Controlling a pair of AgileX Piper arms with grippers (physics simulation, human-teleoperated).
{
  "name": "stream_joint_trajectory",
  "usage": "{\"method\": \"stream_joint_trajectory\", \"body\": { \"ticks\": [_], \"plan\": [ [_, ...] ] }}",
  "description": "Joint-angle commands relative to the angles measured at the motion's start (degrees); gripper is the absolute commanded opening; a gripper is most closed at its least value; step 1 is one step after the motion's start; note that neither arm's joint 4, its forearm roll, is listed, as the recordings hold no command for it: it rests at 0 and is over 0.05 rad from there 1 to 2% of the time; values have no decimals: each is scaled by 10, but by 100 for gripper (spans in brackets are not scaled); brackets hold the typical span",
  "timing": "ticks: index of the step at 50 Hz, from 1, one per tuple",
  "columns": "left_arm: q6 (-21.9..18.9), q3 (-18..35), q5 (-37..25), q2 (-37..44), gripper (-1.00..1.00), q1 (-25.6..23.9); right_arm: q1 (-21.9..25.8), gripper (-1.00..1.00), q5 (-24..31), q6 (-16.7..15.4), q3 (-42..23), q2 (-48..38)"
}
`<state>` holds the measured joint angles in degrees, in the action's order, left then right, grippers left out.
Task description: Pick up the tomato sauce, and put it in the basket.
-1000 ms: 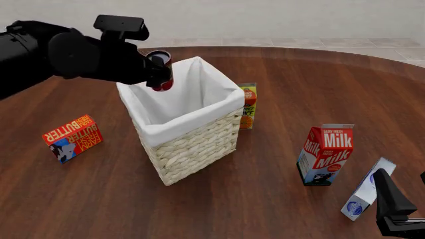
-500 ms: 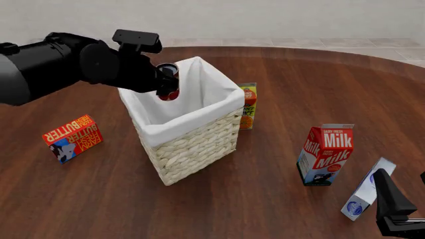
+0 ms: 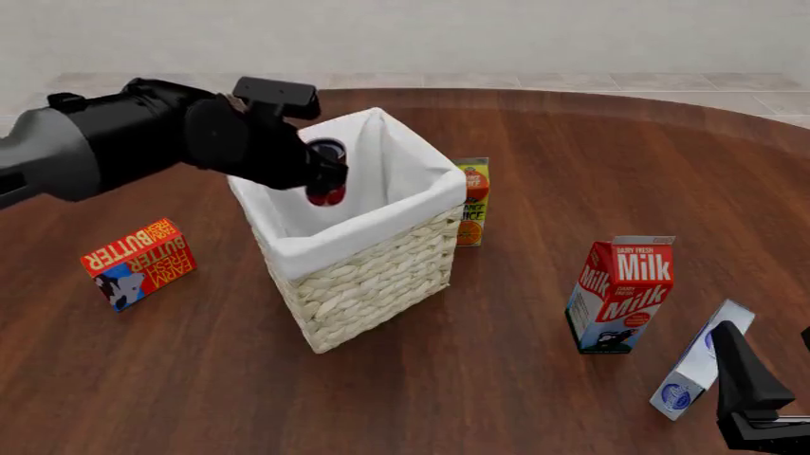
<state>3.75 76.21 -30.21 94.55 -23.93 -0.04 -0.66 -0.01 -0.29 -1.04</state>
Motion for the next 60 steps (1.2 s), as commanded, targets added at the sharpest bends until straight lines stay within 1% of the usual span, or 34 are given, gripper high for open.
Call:
{"method": "stream_joint_trajectory", "body": {
  "ticks": [1, 28, 48, 49, 60],
  "plan": [
    [-6, 3, 3, 15, -100, -6, 0, 100, 0, 0, 0, 0],
    [-10, 6, 19, 52, -100, -7, 0, 100, 0, 0, 0, 0],
    [-17, 6, 24, 55, -100, 0, 0, 100, 0, 0, 0, 0],
    [-21, 3, 26, 54, 100, 1, 0, 100, 0, 0, 0, 0],
    [-23, 9, 26, 57, 100, -1, 0, 100, 0, 0, 0, 0]
  ]
}}
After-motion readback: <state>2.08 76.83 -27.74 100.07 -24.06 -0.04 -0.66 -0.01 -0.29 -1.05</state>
